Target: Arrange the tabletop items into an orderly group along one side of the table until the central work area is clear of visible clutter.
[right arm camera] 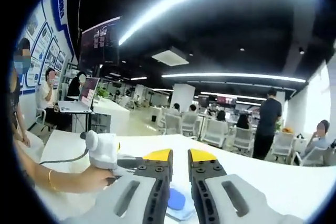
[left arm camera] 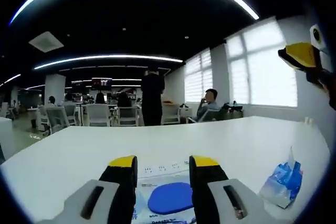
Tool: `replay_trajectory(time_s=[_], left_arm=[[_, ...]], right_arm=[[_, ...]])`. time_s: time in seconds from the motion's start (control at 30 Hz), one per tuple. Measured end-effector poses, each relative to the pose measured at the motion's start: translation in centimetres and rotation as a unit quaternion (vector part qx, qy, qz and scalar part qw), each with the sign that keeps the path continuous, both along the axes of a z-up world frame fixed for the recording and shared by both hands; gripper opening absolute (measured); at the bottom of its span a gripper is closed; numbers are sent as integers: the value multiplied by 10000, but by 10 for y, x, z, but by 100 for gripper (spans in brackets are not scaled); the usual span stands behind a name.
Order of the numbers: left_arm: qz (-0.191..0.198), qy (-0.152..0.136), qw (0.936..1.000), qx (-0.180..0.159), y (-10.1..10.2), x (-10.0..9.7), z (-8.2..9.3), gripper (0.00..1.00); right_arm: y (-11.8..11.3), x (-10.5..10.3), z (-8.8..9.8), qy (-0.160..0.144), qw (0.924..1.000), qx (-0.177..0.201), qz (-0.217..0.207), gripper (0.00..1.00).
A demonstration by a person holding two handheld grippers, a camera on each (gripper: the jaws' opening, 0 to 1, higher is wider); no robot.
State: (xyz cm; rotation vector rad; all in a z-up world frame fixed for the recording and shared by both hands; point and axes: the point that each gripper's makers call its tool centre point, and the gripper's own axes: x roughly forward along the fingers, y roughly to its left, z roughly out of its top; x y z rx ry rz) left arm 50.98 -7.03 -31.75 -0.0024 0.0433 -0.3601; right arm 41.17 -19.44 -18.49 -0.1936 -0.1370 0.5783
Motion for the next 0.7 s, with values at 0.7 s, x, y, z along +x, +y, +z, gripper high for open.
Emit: replay_trajectory(time_s=[0.7], left_arm=[[416, 771, 9961, -112, 22, 15, -63, 38]], right_arm=[[-9, 60, -98, 1176, 9912, -192, -583, 22]])
